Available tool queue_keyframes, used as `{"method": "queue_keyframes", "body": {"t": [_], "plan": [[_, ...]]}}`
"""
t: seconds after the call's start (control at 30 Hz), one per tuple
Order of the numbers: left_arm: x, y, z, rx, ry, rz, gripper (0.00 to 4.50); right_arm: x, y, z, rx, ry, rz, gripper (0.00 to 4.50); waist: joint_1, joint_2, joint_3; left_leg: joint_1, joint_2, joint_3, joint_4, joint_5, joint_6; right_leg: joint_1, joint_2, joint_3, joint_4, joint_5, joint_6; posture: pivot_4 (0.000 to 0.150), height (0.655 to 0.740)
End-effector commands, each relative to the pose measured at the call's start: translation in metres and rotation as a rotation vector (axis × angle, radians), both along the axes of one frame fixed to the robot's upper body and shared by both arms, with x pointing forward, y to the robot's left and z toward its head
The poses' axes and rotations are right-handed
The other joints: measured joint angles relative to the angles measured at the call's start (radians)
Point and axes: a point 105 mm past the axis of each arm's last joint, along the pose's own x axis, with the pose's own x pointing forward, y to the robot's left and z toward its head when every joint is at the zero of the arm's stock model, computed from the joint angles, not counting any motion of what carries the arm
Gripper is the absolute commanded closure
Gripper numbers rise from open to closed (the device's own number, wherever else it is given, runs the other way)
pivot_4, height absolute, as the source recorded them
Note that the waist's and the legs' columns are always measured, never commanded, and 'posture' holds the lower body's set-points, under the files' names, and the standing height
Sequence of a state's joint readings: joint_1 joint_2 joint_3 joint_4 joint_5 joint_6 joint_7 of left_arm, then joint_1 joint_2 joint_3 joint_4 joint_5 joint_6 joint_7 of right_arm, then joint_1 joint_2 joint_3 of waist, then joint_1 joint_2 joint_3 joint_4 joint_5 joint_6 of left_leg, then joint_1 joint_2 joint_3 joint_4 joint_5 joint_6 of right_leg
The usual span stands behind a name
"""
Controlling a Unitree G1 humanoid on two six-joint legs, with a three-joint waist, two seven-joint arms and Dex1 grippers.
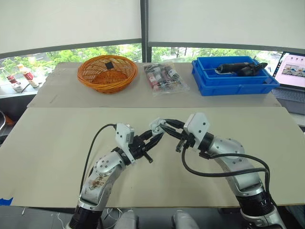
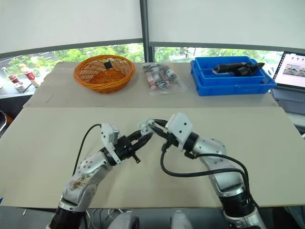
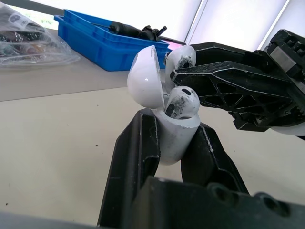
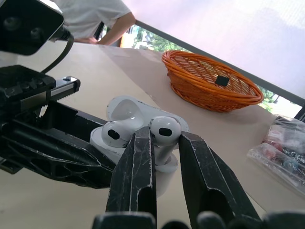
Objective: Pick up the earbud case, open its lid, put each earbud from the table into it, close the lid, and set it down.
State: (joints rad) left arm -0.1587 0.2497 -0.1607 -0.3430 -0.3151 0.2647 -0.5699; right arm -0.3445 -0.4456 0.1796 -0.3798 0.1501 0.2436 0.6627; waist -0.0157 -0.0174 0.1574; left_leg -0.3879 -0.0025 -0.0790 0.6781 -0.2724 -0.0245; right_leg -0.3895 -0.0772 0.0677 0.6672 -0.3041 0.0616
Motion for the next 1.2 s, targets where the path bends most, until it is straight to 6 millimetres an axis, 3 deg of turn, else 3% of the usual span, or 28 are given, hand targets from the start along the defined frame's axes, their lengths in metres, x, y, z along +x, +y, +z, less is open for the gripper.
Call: {"method": "queue_keyframes", "body": {"t": [0.03, 0.07, 0.13, 0.33, 0.47, 0.63, 0.8, 0.97, 1.13, 1.2], "plan": [[-0.009, -0.005, 0.022, -0.02, -0.111, -0.038, 3.89, -0.004, 0.005, 0.0, -0.023, 0.025, 0.025, 4.15, 0.0, 0.0, 0.0, 0.0, 0.0, 0.0, 0.0, 0.0, 0.0, 0.0, 0.0, 0.0, 0.0, 0.0, 0.0, 0.15, 0.74], [-0.009, -0.006, 0.023, -0.014, -0.118, -0.045, 3.89, -0.005, 0.005, -0.001, -0.01, 0.052, 0.032, 4.15, 0.001, 0.0, 0.0, 0.0, 0.0, 0.0, 0.0, 0.0, 0.0, 0.0, 0.0, 0.0, 0.0, 0.0, 0.0, 0.15, 0.74], [-0.01, -0.007, 0.023, -0.008, -0.124, -0.052, 3.89, -0.007, 0.005, -0.001, 0.005, 0.085, 0.038, 3.09, 0.001, 0.0, 0.0, 0.0, 0.0, 0.0, 0.0, 0.0, 0.0, 0.0, 0.0, 0.0, 0.0, 0.0, 0.0, 0.15, 0.74], [-0.013, -0.008, 0.02, 0.016, -0.136, -0.07, 3.89, -0.012, -0.001, 0.002, 0.011, 0.125, 0.039, 1.1, 0.002, 0.0, 0.0, 0.0, 0.0, 0.0, 0.0, 0.0, 0.0, 0.0, 0.0, 0.0, 0.0, 0.0, 0.0, 0.15, 0.74], [-0.012, -0.007, 0.018, 0.012, -0.126, -0.063, 3.89, -0.015, -0.012, 0.011, 0.024, 0.139, 0.034, 1.04, 0.001, 0.0, 0.0, 0.0, 0.0, 0.0, 0.0, 0.0, 0.0, 0.0, 0.0, 0.0, -0.001, 0.0, 0.0, 0.15, 0.74], [-0.007, -0.004, 0.014, 0.0, -0.077, -0.073, 3.89, -0.027, -0.044, 0.024, -0.011, 0.209, 0.027, 1.04, 0.01, 0.0, 0.0, -0.001, 0.0, 0.0, 0.001, 0.0, 0.0, 0.001, -0.001, -0.001, -0.002, 0.0, 0.0, 0.15, 0.74], [-0.024, -0.022, 0.004, 0.059, -0.028, -0.341, 3.89, -0.029, -0.078, 0.027, -0.131, 0.252, -0.047, 1.04, 0.004, 0.0, 0.0, -0.001, 0.0, 0.003, 0.0, 0.0, 0.0, 0.001, 0.0, -0.001, -0.002, 0.0, 0.0, 0.15, 0.74], [-0.04, -0.038, -0.006, 0.166, -0.024, -0.612, 3.89, -0.02, -0.098, 0.021, -0.255, 0.303, -0.073, 2.5, 0.003, 0.0, 0.0, -0.001, 0.0, 0.006, 0.0, 0.0, 0.001, 0.002, 0.0, -0.001, -0.003, 0.0, 0.0, 0.15, 0.74], [-0.041, -0.044, -0.01, 0.201, -0.041, -0.696, 3.89, -0.017, -0.077, 0.016, -0.293, 0.339, 0.06, 4.27, -0.006, 0.0, 0.0, 0.0, 0.001, 0.007, 0.0, 0.0, 0.001, 0.002, 0.001, -0.001, -0.003, 0.0, 0.0, 0.15, 0.74], [-0.041, -0.046, -0.011, 0.202, -0.042, -0.706, 3.89, -0.023, -0.064, 0.016, -0.298, 0.378, 0.138, 4.5, -0.005, 0.0, 0.0, -0.001, 0.001, 0.006, 0.0, 0.0, 0.001, 0.001, 0.001, -0.001, -0.003, 0.0, 0.0, 0.15, 0.74]]}}
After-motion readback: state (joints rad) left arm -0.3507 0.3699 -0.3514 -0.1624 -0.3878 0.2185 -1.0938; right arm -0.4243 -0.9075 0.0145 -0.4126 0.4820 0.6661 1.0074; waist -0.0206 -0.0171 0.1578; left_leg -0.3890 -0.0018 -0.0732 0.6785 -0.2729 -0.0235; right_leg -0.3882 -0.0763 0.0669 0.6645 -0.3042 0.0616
